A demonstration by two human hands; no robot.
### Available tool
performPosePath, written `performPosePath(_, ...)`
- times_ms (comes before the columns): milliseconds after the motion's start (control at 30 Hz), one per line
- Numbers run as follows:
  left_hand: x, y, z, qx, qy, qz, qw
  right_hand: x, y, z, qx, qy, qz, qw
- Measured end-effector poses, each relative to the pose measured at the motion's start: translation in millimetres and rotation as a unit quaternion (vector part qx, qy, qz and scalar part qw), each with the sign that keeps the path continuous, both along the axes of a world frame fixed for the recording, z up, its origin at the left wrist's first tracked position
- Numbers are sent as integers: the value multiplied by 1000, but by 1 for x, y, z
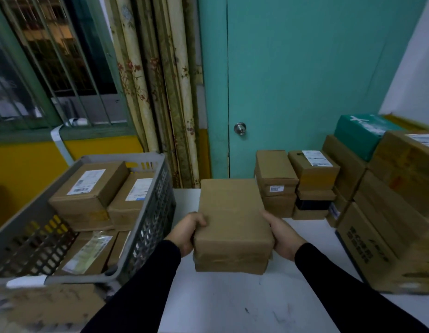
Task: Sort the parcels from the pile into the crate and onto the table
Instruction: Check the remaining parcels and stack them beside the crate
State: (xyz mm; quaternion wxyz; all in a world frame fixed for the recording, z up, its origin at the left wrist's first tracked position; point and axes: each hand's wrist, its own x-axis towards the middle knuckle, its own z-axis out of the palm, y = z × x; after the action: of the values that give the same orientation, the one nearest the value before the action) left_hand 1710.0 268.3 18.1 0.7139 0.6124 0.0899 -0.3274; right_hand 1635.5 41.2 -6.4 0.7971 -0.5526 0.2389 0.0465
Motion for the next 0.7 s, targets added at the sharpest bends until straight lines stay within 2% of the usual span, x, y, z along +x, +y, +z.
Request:
performPosePath(167, -5, 0, -1, 0, -75, -1, 997, 5, 9, -2, -65, -5, 27, 998)
performPosePath(333, -3, 0, -10, 67, -170, -3, 983, 7, 16, 3, -88, -39, 23, 995)
performPosePath(700, -10, -4, -7, 74, -211, 11, 975, 5, 16, 4, -101, -71, 14, 992)
